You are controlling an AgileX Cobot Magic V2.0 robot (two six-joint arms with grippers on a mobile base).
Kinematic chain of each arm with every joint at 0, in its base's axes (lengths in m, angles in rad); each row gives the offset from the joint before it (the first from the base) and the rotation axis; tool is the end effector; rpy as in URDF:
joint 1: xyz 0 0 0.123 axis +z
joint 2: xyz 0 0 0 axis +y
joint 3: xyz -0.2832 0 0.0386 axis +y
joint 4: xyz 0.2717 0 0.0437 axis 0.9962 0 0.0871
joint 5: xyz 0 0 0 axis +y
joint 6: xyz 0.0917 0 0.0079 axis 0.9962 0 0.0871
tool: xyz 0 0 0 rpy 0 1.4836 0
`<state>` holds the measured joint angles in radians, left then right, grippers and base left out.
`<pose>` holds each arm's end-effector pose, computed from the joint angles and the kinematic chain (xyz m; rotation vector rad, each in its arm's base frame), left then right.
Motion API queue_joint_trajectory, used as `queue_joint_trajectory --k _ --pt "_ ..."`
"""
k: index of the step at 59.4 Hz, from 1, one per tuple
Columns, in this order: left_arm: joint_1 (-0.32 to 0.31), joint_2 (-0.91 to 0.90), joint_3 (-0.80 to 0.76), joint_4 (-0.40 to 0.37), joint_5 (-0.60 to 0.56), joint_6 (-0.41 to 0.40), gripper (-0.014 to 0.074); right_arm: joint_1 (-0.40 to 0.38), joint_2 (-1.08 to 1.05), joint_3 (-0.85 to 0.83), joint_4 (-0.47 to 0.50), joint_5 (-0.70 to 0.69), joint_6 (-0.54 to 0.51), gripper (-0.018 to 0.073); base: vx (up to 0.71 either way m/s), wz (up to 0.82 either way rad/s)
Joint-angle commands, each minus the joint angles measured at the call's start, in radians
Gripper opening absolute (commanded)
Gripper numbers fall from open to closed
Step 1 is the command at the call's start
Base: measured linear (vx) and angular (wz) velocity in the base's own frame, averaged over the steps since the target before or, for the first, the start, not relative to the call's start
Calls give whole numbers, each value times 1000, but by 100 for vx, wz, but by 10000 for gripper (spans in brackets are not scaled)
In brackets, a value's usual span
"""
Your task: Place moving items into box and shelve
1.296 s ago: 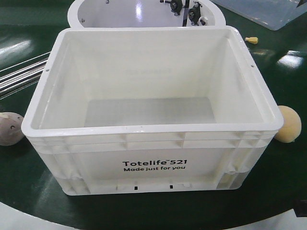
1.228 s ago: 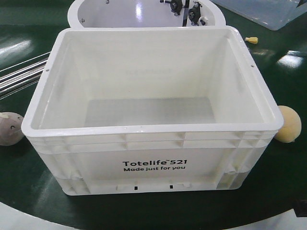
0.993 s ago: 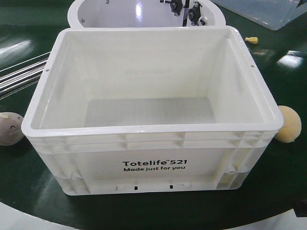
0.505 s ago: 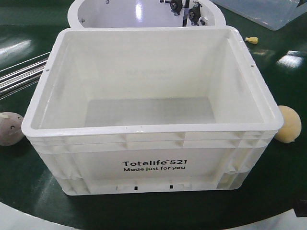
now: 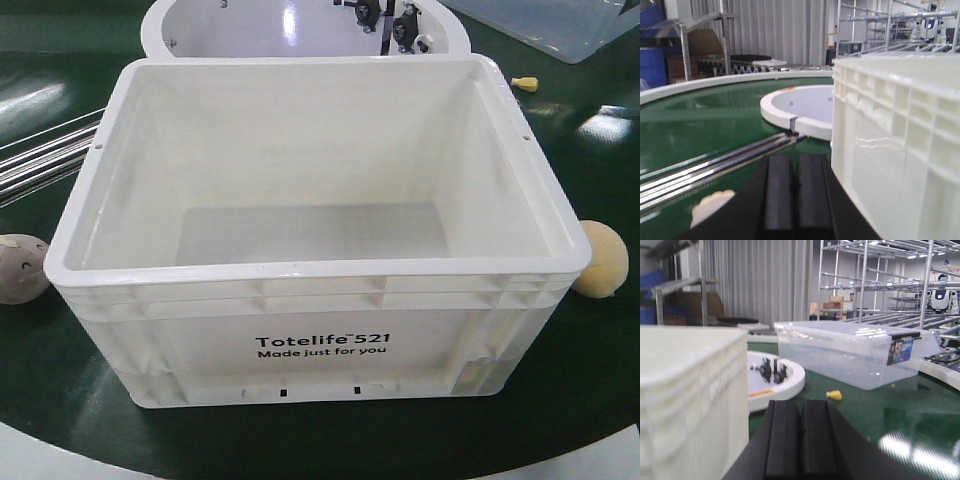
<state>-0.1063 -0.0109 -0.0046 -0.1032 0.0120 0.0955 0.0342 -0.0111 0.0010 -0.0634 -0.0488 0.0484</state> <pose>0.0786 -0.0085 0.2146 0.0740 1.4789 -0.0933 0.0787 0.0030 0.2182 -0.0375 1.4243 0.0181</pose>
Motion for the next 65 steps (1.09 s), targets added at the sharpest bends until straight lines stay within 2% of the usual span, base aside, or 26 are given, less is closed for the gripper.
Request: queue_joint_trajectory --k 1,15,24,34,44,65 --pt "-5 -15 -115 -7 -104 -4 -6 2 -14 -103 -5 -77 27 -1 0 0" --pt "-5 -10 -351 -7 -102 -4 -6 2 36 -405 -10 49 13 -1 0 0" --pt "-5 75 -493 -7 -105 -4 -6 2 156 -563 -13 41 -30 -1 0 0" --pt "-5 258 -620 -5 -142 -4 -6 2 349 -707 -13 -15 -60 -1 0 0" --pt "-5 427 -634 -5 -142 -4 -6 2 516 -723 -13 -81 -59 -1 0 0" --pt "-5 680 -634 -7 -53 -5 -2 2 774 -723 -12 120 -48 -1 0 0"
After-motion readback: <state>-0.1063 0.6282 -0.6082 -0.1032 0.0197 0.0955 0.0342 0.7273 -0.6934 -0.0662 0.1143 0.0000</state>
